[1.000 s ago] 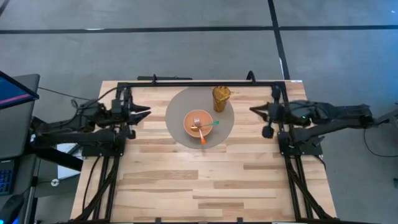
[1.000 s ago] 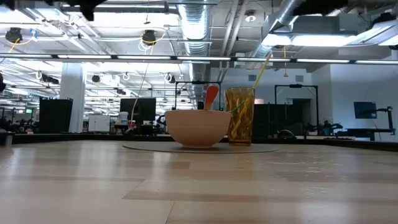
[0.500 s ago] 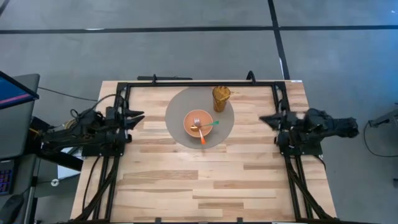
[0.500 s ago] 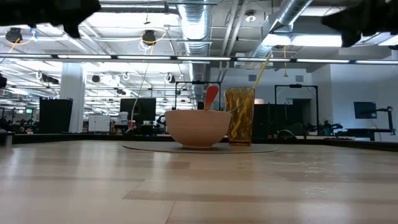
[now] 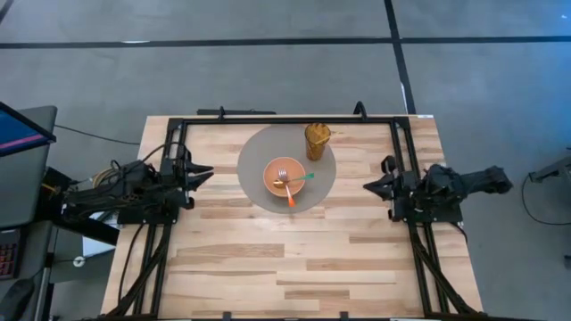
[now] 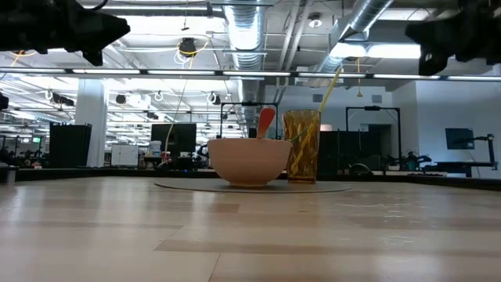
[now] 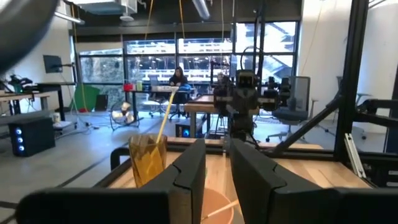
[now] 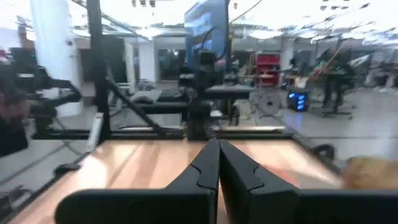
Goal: Pick & Place Utensil
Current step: Return to Home Position
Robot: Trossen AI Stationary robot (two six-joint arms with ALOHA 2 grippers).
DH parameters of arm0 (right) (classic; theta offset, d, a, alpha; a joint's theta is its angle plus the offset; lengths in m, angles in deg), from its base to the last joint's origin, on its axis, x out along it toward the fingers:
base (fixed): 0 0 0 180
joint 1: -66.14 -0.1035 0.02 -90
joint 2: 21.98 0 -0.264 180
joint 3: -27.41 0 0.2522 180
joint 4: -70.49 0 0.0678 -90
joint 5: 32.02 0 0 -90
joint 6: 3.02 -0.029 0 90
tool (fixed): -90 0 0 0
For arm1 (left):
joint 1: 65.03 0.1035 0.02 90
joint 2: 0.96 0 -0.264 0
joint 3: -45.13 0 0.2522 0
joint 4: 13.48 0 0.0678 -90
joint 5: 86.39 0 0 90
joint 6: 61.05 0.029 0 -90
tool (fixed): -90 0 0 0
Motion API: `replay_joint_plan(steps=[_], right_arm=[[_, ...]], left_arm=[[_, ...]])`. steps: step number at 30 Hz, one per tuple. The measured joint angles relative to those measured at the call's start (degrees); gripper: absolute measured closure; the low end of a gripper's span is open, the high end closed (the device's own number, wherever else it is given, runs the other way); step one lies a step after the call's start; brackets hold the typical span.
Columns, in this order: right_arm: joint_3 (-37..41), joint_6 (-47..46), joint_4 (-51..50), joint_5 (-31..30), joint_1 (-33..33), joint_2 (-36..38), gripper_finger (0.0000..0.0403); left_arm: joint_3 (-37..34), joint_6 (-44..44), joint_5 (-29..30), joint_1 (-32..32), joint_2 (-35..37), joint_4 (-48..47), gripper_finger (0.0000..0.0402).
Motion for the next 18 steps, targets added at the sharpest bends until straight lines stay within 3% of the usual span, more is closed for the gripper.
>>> replay_joint_plan(steps=[6, 11, 18], right_arm=[[4.98, -1.84, 5.8, 1.76, -1.5, 0.02, 0.0402], [5.56, -6.41, 2.38, 4.1, -3.04, -0.5, 0.0402], [5.59, -5.75, 0.44, 4.25, -4.44, -0.49, 0.0401]], left_arm=[[-2.2, -1.0, 0.07, 0.0, 0.04, 0.28, 0.0326], [-3.99, -1.29, 0.08, 0.0, 0.04, 0.36, 0.0326], [-4.1, -1.22, 0.09, 0.0, 0.04, 0.47, 0.0326]])
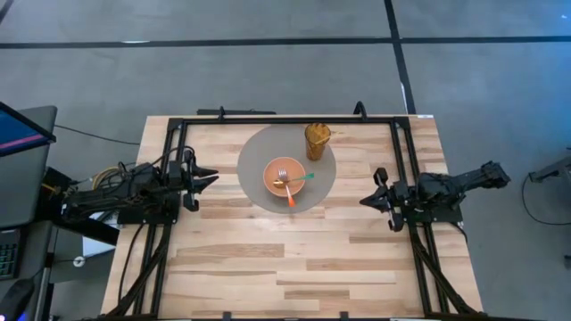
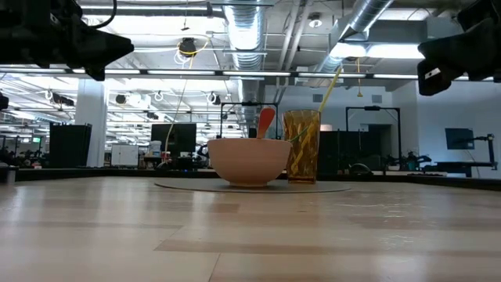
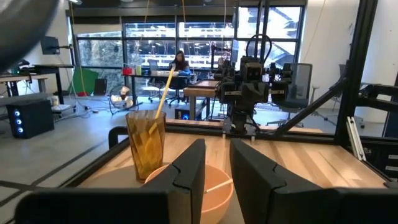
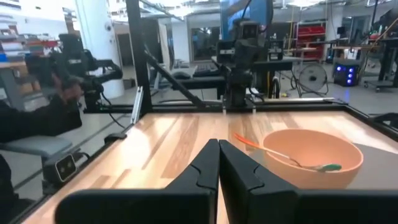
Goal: Pick & Place Utensil
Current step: Return to Home Position
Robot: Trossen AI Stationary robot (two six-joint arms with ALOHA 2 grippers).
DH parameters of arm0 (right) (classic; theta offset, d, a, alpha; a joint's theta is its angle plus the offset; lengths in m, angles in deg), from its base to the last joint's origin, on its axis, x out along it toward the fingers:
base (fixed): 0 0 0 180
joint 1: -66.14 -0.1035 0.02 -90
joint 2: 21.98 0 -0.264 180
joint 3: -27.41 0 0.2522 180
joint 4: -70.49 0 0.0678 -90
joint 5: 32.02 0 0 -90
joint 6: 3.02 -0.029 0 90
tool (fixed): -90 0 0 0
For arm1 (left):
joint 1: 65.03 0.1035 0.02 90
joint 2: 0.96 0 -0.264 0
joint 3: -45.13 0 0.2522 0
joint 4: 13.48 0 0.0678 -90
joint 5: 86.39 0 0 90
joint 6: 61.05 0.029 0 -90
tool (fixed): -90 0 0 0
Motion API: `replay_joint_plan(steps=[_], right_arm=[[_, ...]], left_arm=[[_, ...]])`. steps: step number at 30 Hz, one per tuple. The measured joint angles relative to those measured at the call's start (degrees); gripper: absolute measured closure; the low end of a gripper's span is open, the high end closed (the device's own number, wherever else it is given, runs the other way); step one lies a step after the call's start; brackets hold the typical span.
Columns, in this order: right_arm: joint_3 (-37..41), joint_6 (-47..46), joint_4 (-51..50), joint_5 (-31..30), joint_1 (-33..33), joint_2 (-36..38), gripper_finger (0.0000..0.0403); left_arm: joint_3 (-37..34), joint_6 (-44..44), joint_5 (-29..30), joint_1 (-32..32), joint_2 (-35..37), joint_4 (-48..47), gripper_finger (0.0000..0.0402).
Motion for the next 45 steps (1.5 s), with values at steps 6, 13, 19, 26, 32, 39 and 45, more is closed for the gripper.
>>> replay_joint_plan(steps=[6, 13, 19, 26, 32, 39, 45], right_arm=[[0.02, -0.02, 0.02, -0.04, -0.01, -0.01, 0.0401], [0.04, -0.01, 0.02, -0.07, 0.01, -0.01, 0.0401], [0.07, 0.0, 0.02, -0.11, 0.01, -0.01, 0.0401], [0.09, 0.0, 0.02, -0.11, 0.01, -0.01, 0.0401], [0.09, 0.0, 0.02, -0.11, 0.01, -0.01, 0.0401], [0.11, 0.0, 0.02, -0.13, 0.01, -0.01, 0.0401], [0.11, 0.02, 0.02, -0.13, 0.01, -0.01, 0.0401]], left_arm=[[0.0, -1.2, 0.0, 0.0, -0.52, 0.08, 0.0326], [0.0, -1.35, 0.0, 0.0, -1.82, 0.18, 0.0326], [0.0, -1.36, 0.0, 0.0, -3.25, 0.31, 0.0326], [0.0, -1.36, 0.0, 0.0, -5.03, 0.35, 0.0326], [0.02, -1.38, 0.0, 0.0, -6.64, 0.35, 0.0326], [0.02, -1.38, 0.0, 0.0, -8.55, 0.48, 0.0326], [0.02, -1.38, 0.0, -0.01, -9.55, 0.53, 0.0326]])
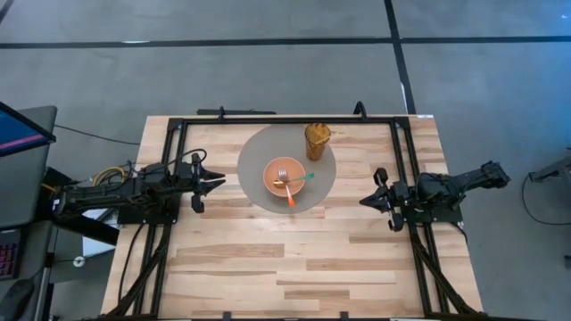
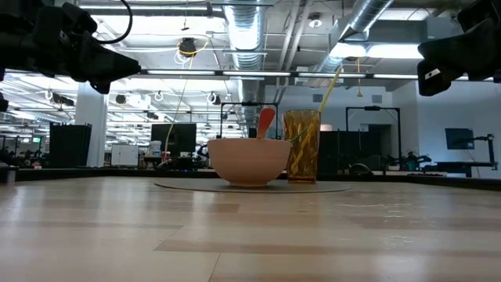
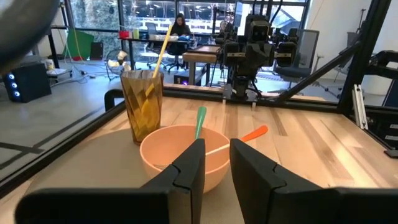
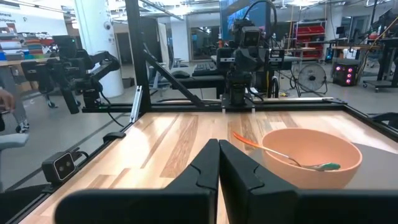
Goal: Pick & Place Utensil
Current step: Return to Home Position
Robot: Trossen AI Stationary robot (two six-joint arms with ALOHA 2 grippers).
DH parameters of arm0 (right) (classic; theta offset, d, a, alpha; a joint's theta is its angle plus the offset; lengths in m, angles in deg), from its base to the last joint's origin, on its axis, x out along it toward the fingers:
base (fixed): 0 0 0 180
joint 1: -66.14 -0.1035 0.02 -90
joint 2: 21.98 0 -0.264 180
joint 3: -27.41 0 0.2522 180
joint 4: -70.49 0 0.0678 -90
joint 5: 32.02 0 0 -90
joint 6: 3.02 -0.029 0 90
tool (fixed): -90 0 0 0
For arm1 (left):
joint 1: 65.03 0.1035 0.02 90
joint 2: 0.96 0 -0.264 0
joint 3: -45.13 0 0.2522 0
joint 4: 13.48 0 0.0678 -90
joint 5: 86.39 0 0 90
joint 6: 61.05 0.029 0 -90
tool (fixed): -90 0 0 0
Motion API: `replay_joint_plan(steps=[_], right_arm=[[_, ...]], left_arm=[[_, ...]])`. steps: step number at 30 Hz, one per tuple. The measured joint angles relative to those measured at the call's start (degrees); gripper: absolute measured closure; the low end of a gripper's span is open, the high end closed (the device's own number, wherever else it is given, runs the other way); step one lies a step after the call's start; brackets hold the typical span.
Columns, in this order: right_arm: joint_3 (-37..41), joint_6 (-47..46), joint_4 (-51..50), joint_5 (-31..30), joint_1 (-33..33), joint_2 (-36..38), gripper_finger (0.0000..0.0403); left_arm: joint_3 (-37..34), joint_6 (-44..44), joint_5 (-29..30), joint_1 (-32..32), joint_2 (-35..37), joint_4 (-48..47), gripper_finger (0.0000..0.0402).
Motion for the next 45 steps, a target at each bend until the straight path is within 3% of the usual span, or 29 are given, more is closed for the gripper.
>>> replay_joint_plan(steps=[45], right_arm=[[0.04, 0.02, 0.0, 0.0, 0.0, 0.0, 0.0401]], left_arm=[[0.04, 0.0, 0.0, 0.01, -0.04, 1.08, 0.0326]])
